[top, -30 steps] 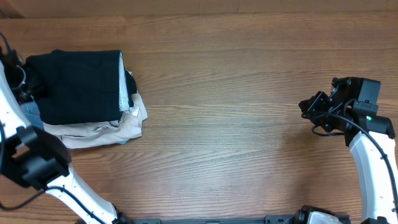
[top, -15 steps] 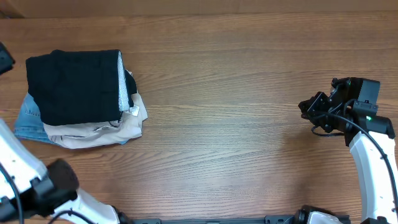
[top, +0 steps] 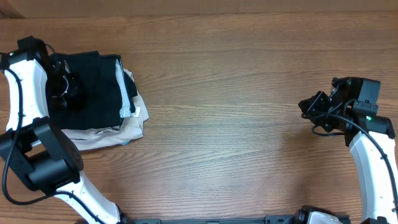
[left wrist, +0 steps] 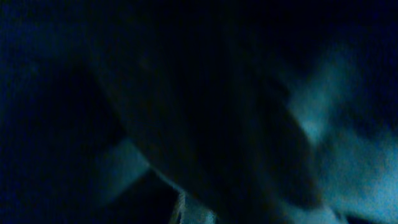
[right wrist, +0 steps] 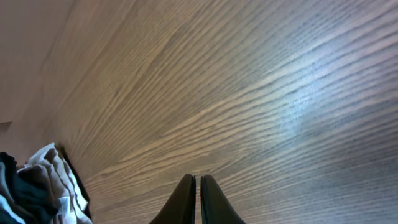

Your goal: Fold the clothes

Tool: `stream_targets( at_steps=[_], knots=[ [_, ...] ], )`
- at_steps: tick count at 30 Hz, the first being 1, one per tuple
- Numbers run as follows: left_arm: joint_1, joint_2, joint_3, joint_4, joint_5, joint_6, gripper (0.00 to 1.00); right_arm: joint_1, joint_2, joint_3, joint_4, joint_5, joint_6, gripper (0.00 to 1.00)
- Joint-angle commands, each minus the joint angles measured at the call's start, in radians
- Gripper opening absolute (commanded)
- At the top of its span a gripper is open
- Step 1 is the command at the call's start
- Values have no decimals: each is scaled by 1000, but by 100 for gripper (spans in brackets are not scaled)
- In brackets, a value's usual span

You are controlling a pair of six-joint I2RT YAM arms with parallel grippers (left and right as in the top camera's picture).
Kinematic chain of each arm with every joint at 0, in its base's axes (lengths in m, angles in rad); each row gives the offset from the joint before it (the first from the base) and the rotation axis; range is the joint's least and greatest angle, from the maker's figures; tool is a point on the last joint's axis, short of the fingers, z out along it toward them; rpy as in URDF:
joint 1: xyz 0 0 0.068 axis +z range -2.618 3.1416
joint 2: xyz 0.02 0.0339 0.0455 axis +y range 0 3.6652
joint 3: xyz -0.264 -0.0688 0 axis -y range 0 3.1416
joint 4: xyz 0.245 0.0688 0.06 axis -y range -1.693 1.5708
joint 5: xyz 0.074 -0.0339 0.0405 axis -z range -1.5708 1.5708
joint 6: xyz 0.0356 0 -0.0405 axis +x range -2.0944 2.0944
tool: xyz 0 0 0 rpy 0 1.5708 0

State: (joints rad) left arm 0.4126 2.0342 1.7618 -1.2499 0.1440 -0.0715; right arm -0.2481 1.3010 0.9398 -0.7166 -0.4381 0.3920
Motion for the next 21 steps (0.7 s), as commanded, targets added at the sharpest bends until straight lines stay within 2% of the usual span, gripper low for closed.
stream_targets(
  at_steps=[1, 4, 7, 9, 12, 13, 14, 15, 16, 18, 19, 21],
  knots=[
    [4, -28, 60, -66, 9, 20, 31, 2, -12, 31, 32, -6, -31, 7],
    [4, -74, 245, -192, 10, 27, 39, 2, -51, 97, 37, -13, -106, 7],
    [0, -161, 456, -305, 10, 35, 39, 2, -121, 179, 34, -70, -240, 9],
    [-10, -248, 536, -335, 1, 47, 40, 2, -164, 206, 32, -120, -272, 10],
    [-48, -435, 558, -343, -76, 58, 43, 2, -246, 219, 21, -189, -319, 13],
    [-67, -497, 556, -348, -91, 58, 44, 2, -274, 219, 11, -193, -326, 19],
    [-82, -544, 552, -356, -93, 58, 45, 2, -295, 219, 1, -193, -326, 31],
    [-97, -589, 546, -366, -92, 58, 45, 2, -314, 219, -12, -192, -326, 52],
    [-107, -618, 540, -374, -92, 57, 51, 2, -328, 219, -20, -192, -325, 65],
    [-126, -704, 515, -405, -98, 37, 86, 2, -355, 219, -30, -192, -325, 100],
    [-125, -736, 503, -417, -101, 33, 100, 2, -361, 219, -30, -192, -325, 100],
    [-125, -789, 478, -430, -107, 34, 100, 2, -364, 219, -30, -192, -325, 100]
  ],
)
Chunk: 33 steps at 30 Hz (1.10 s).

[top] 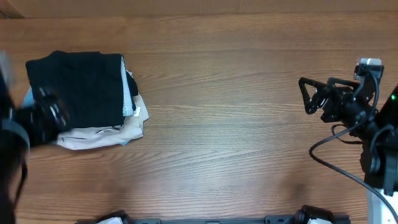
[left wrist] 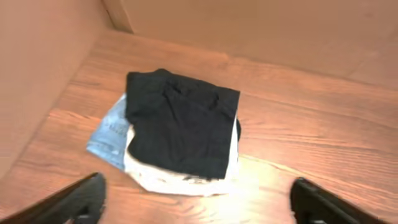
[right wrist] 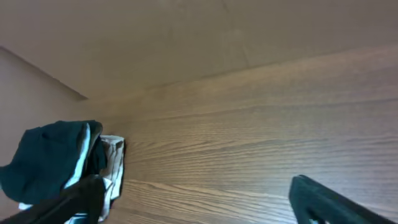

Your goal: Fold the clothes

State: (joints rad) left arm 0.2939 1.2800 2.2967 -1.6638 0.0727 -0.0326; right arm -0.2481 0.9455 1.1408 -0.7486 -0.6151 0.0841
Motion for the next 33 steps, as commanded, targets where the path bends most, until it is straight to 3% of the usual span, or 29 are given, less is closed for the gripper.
stream_targets(
  at_steps=[1, 22, 25, 30, 33],
  knots=[
    [-6, -62, -71, -15, -35, -5, 100, 2, -8, 18, 2, -15, -18, 100],
    [-6, -90, -78, -15, -82, -4, 100, 5, 218, 17, 59, -34, -17, 100],
    [-6, -90, -78, -15, -82, -5, 100, 5, 220, 18, 158, -98, 12, 100],
    [-6, -90, -78, -15, -82, -4, 100, -5, 208, 19, 241, -203, 195, 100],
    [-6, -90, -78, -15, -82, -5, 100, -90, 163, 19, 291, -349, 138, 100]
  ],
)
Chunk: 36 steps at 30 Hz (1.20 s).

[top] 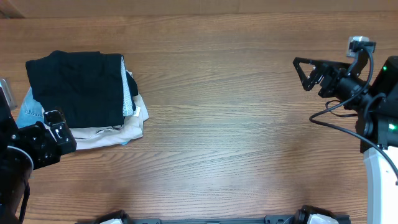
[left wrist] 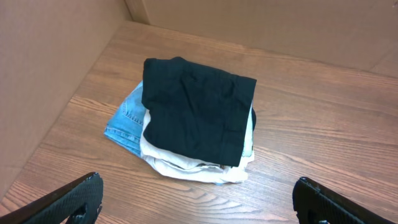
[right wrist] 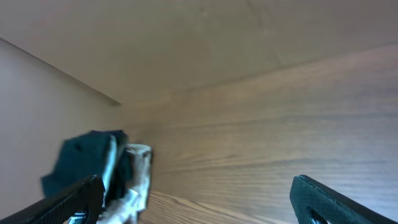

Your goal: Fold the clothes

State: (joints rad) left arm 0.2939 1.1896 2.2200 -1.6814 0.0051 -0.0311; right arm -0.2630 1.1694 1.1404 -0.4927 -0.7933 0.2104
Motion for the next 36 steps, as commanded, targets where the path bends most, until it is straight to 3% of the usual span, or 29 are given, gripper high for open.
stream_targets(
  at_steps=[1, 3, 5, 10, 12, 14, 20, 24, 29, 36],
  knots=[
    [-6, 0, -2, 2, -14, -6, 100, -115, -87, 19, 43, -250, -53, 100],
    [-6, 0, -2, 2, -14, -6, 100, -218, -171, 19, 32, -356, -161, 100],
    [-6, 0, -2, 2, -14, -6, 100, -302, -251, 19, 0, -321, -163, 100],
    [-6, 0, -2, 2, -14, -6, 100, -370, -456, 18, -90, 26, -109, 100],
    [-6, 0, -2, 2, -14, -6, 100, -309, -543, 18, -114, 314, 21, 100],
    [-6, 0, -2, 2, -14, -6, 100, -199, -594, 16, -130, 566, 54, 100],
    [-6, 0, -2, 2, -14, -6, 100, 63, -626, -2, -146, 832, -150, 100],
    [-6, 0, -2, 2, -14, -6, 100, 125, -663, -60, -165, 888, -124, 100],
    [-6, 0, -2, 2, -14, -6, 100, 127, -816, -200, -187, 896, 59, 100],
    [-6, 0, -2, 2, -14, -6, 100, 158, -1039, -397, -185, 844, -30, 100]
  ],
)
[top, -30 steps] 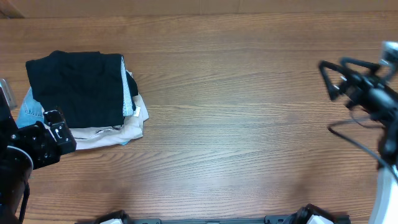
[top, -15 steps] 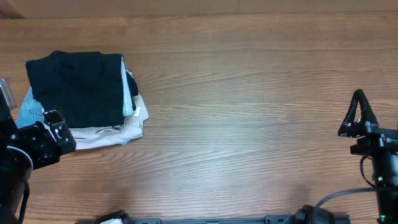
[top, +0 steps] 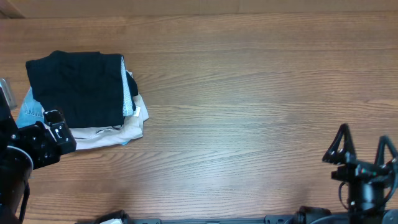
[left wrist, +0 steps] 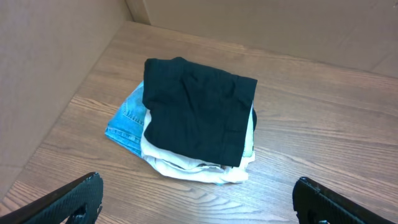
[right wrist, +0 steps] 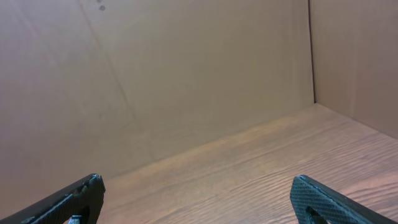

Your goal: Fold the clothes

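Observation:
A stack of folded clothes lies at the table's left: a black garment on top, a cream one and blue jeans under it. My left gripper hangs open, back from the stack, at the table's front left. My right gripper is open at the front right corner, far from the clothes; in the right wrist view it faces the cardboard wall.
Cardboard walls enclose the wooden table at the back and both sides. Nothing else lies on the wood.
My right arm has pulled back from the table's far right to the front right corner, and its camera now faces the wall. The left arm and the stack are unchanged.
At first my left gripper pressed down on the black garment atop the stack while the right one was shut at the right. Then both were open and drawn away from the pile. The left settled at the front left, and the right now sits at the front right.

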Tool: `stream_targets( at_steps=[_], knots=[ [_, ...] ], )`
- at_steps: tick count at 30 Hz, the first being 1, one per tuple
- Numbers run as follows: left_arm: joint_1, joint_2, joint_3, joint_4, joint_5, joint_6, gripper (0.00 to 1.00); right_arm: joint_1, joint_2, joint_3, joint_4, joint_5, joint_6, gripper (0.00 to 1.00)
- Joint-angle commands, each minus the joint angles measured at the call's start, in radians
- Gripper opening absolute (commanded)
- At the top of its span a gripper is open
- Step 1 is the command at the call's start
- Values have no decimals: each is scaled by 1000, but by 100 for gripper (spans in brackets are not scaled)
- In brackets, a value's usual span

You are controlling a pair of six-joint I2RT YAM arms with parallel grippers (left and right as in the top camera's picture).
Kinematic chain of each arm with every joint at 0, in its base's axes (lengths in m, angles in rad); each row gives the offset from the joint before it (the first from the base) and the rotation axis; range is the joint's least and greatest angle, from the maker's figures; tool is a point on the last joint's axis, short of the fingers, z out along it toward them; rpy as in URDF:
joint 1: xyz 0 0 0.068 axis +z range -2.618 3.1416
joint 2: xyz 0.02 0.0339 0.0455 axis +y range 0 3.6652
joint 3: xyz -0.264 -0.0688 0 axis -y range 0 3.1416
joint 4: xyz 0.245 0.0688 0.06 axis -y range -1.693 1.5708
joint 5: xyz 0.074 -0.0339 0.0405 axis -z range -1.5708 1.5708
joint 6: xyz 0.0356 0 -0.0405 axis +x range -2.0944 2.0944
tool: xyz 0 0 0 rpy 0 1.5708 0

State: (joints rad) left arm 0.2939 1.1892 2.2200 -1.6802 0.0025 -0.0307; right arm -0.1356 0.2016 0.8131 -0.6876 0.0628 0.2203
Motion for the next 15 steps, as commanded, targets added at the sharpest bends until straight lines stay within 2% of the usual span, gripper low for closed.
stream_targets(
  at_steps=[1, 4, 9, 15],
  knots=[
    [-6, 1, -2, 1, -12, -6, 100, 48, -108, -103, 13, -12, -49, 100],
    [-6, 1, -2, 1, -12, -6, 100, 100, -194, -185, 23, -11, -74, 100],
    [-6, 1, -2, 1, -12, -6, 100, 185, -198, -253, 9, -12, -145, 100],
    [-6, 1, -2, 1, -12, -6, 100, 215, -198, -409, 14, 30, -146, 100]
  ],
)
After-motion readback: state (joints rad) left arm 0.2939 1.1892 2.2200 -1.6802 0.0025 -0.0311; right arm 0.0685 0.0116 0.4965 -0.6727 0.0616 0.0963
